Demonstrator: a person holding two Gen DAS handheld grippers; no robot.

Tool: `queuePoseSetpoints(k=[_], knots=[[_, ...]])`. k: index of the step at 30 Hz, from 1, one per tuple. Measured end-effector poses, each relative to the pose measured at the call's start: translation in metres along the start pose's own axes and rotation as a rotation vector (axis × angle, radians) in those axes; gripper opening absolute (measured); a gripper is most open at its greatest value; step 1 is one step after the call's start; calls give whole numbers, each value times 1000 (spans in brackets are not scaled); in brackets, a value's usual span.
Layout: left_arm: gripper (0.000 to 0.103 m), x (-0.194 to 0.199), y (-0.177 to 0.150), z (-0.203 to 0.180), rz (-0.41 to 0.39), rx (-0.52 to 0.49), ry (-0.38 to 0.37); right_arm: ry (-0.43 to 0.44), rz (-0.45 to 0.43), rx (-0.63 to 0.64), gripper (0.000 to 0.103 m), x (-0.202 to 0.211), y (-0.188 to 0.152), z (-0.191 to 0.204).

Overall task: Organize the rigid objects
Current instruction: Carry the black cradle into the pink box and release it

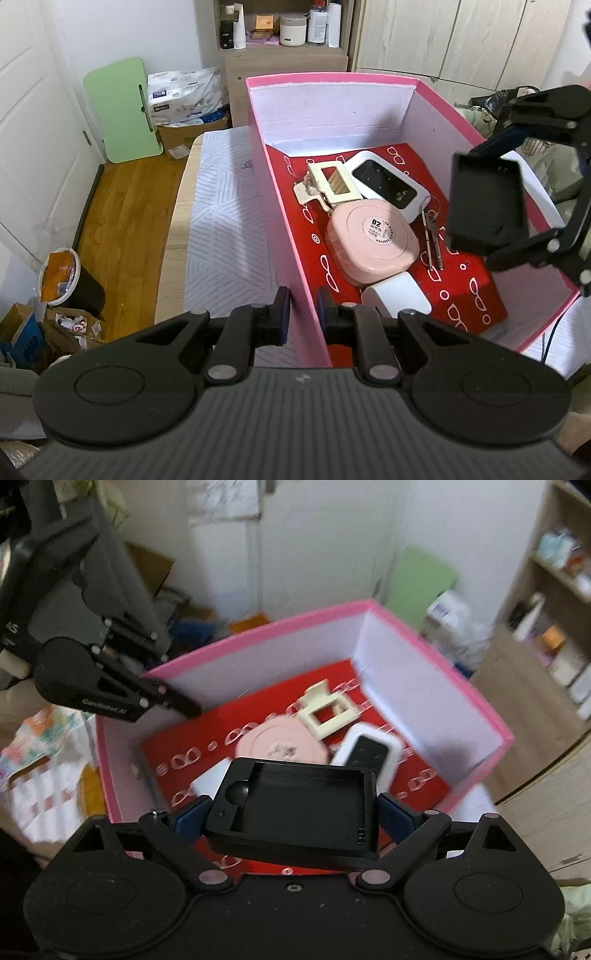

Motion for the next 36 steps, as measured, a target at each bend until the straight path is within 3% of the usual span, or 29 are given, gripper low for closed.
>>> queuePoseSetpoints(k=[7, 10, 17, 25, 32, 36], knots=[[15, 1, -1, 0, -6, 4, -12, 40, 183, 136, 96, -26, -8, 16], [15, 2, -1, 0, -9, 1, -12, 35, 292, 119, 96, -37, -15, 16], [15, 2, 0, 0, -10, -1, -18, 111, 327, 47, 96, -46, -14, 22], [15, 2, 0, 1, -10, 4, -21, 53, 252, 16, 97, -28, -7, 23], [15, 2, -1, 0, -12, 3, -21, -54, -6, -74, 97, 39, -6, 14], [15, 3, -1, 0, -10, 3, -19, -91, -107, -287, 96, 73, -23, -7]])
Point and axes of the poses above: each gripper's, at about its wrist camera, not at the fingertips, and x roughly against the way its jaws point, z to its left, y to its top, the point moved 10 cm from there along -x, roughly the way its jaws point, and after that the axes turned 5 degrees about -z, right-handed, at the moved point
